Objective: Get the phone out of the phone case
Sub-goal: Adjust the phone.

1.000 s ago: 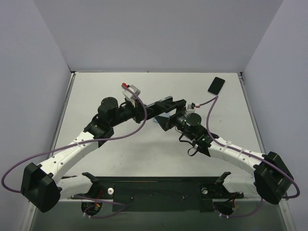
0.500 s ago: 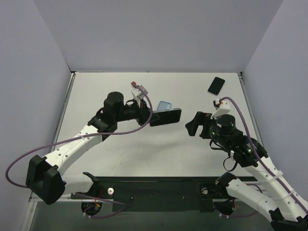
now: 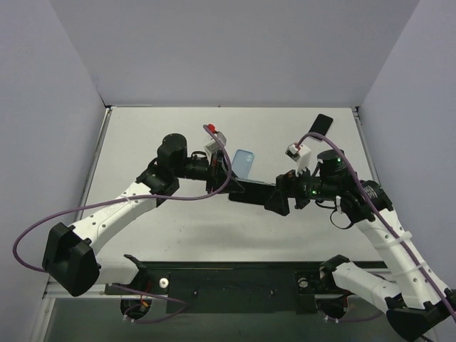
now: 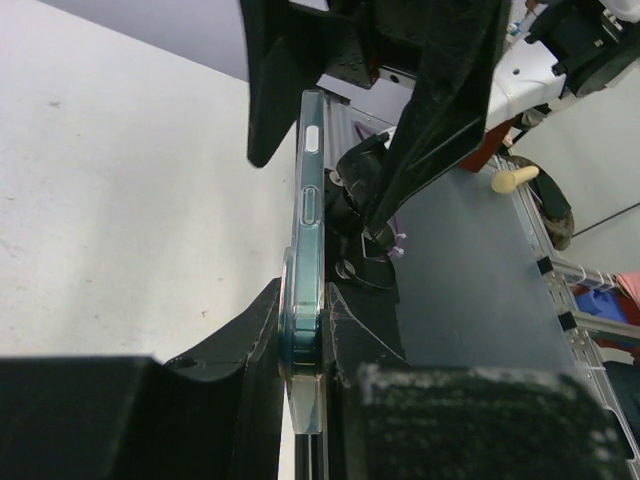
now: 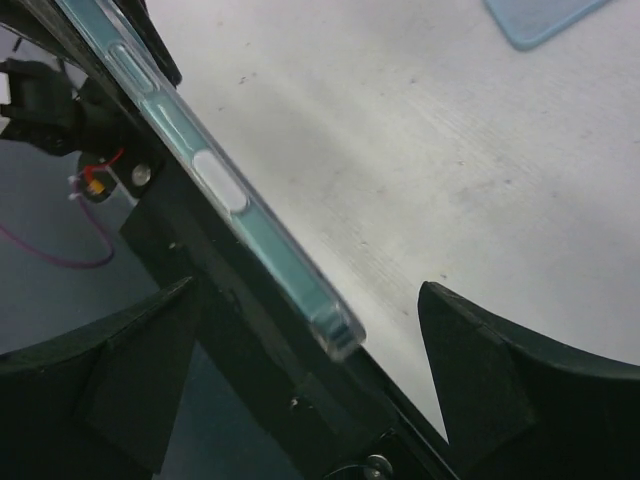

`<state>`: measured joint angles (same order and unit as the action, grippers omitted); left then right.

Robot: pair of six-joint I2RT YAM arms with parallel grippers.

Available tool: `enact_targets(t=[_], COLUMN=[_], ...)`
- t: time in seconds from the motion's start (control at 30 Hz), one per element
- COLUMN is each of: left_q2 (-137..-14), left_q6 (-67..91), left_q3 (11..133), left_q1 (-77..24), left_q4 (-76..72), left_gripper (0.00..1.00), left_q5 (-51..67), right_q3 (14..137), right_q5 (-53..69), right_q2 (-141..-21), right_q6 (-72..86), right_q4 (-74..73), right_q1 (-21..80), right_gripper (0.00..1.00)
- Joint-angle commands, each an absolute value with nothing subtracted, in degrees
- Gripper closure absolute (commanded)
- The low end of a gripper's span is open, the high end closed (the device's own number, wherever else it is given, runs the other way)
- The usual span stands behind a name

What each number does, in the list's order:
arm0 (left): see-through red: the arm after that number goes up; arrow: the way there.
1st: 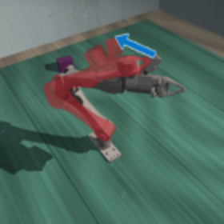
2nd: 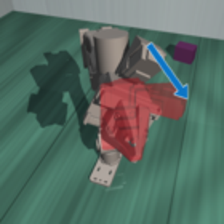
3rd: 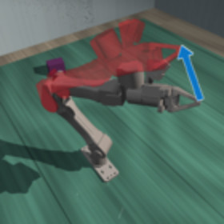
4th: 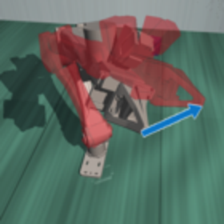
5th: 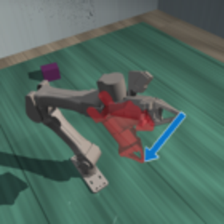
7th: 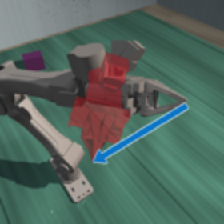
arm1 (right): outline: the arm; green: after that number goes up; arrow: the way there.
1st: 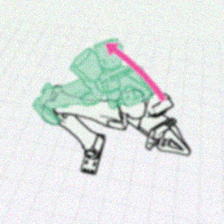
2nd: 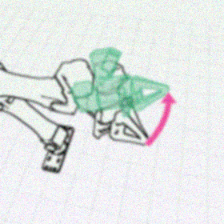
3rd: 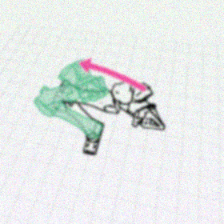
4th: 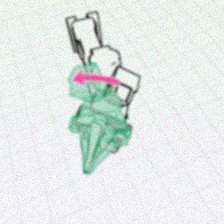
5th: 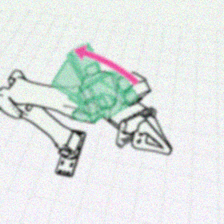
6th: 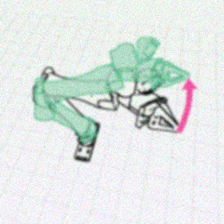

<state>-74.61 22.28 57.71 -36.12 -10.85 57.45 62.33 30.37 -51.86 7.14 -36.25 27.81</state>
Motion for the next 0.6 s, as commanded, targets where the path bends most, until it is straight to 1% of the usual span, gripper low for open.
enact_targets(t=[0.0,0.03,0.1,0.13,0.2,0.27,0.43,0.47,0.57], left_q2=[-73.6,-73.4,-73.7,-73.7,-73.8,-74.0,-74.6,-74.6,-74.6], left_q6=[22.7,21.9,22.0,22.1,22.5,22.5,21.8,21.6,20.7], left_q3=[59.9,59.9,59.9,60.1,60.1,60.0,60.4,60.6,60.8], left_q1=[-37.6,-37.7,-38.1,-38.2,-38.2,-38.3,-38.6,-38.8,-39.0], left_q4=[-16.5,-16.3,-15.9,-16.0,-16.2,-16.3,-15.4,-15.0,-14.1], left_gripper=[1.00,1.00,1.00,1.00,1.00,1.00,1.00,1.00,1.00], left_q5=[62.1,62.2,62.2,62.5,62.5,62.4,62.7,62.7,63.2], right_q3=[65.6,65.7,66.6,66.8,66.6,66.0,64.1,63.9,63.8], right_q5=[47.5,49.0,53.2,54.0,54.4,54.4,56.9,57.2,58.7], right_q2=[-55.9,-56.6,-58.5,-59.7,-60.7,-60.9,-60.7,-60.8,-62.1], right_q6=[4.7,4.9,5.3,5.8,6.2,5.8,5.9,5.8,5.4], right_q4=[-37.4,-37.4,-37.2,-36.7,-36.7,-36.7,-34.3,-34.3,-33.9], right_q1=[26.2,26.2,26.2,26.3,26.5,26.5,26.5,26.4,26.1], right_gripper=[0.19,0.20,0.25,0.31,0.37,0.41,0.47,0.51,0.54])
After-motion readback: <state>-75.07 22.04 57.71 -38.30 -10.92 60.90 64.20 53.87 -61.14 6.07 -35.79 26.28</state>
